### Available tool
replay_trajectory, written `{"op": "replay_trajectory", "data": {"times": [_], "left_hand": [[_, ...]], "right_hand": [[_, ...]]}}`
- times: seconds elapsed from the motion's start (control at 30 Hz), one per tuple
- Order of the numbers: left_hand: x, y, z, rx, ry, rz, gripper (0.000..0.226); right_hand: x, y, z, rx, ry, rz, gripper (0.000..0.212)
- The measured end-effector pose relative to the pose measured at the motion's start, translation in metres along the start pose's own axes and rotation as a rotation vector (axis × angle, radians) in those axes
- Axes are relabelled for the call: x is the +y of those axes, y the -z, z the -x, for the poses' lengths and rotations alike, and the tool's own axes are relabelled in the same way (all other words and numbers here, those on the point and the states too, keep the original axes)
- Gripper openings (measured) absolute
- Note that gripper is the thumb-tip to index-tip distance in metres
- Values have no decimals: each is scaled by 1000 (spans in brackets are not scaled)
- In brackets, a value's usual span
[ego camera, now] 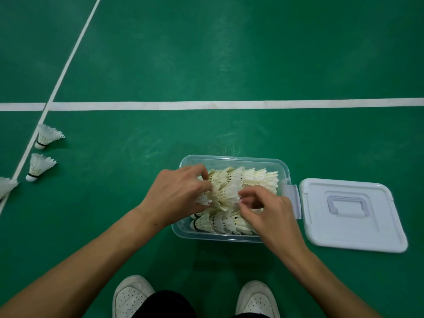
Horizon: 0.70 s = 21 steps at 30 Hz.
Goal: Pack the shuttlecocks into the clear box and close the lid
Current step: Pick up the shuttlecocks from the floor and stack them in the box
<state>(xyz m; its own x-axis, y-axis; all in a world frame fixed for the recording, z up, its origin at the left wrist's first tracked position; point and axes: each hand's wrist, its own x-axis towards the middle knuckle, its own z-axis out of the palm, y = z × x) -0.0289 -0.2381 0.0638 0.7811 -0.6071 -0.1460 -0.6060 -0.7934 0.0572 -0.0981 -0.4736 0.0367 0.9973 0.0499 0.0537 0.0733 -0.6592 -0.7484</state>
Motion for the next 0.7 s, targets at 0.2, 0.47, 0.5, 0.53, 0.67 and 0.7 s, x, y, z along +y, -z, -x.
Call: {"op": "replay_trajectory", "data": {"times": [0.2,0.47,0.5,0.53,0.67,0.7], "left_hand": [[7,2,-14,-5,23,-8,44],[-1,18,6,104,75,216,88],[0,20,7,128,61,256,92],[2,21,7,143,42,298,97],[12,30,1,93,-22,404,111],[15,32,-2,92,-37,407,115]], "right_hand": [[11,-9,-6,-116,-170,-52,30],[0,15,-9,-222,-244,-243,35],[-2,20,-10,-223,-245,-251,36],[-4,25,-10,-213,-236,-251,37],[-19,43,-10,-139,-80,-207,40],[-24,46,-11,-150,-15,-205,41]]}}
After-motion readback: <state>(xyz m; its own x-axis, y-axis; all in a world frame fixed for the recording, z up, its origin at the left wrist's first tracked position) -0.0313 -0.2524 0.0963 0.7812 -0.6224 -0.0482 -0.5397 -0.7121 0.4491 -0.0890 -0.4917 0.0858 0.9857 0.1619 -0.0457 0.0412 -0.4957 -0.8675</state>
